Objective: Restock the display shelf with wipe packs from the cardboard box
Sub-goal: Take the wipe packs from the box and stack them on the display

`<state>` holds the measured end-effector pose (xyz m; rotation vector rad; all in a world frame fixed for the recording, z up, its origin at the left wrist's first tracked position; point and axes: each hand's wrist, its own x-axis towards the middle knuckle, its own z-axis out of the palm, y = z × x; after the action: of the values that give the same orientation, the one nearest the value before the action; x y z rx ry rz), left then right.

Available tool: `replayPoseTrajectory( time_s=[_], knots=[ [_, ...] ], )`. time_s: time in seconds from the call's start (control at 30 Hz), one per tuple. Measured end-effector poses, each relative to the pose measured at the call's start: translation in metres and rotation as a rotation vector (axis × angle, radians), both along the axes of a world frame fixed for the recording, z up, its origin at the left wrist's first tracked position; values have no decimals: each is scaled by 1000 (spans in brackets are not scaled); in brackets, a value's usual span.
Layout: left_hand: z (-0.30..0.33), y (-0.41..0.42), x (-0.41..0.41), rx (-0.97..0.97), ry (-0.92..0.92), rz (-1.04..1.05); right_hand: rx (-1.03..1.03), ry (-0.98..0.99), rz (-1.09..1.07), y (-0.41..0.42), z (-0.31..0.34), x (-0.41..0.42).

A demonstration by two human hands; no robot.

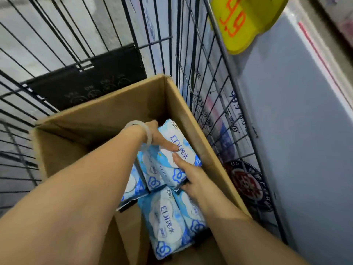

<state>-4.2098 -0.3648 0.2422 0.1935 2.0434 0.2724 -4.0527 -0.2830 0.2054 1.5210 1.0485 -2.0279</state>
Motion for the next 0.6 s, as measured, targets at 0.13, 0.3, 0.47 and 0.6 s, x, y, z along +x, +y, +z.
replayPoseTrajectory(
  time_s=[0.13,0.3,0.47,0.6],
  knots=[
    [17,-43,25,60,-38,196,-6,47,53,-6,27,8],
    [39,-95,82,312,39,380,302,68,313,-18,33,13],
    [75,-124,133,524,120,637,404,266,596,-25,111,15],
    [128,-131,162,615,213,631,468,427,625,-28,166,38]
  ],
)
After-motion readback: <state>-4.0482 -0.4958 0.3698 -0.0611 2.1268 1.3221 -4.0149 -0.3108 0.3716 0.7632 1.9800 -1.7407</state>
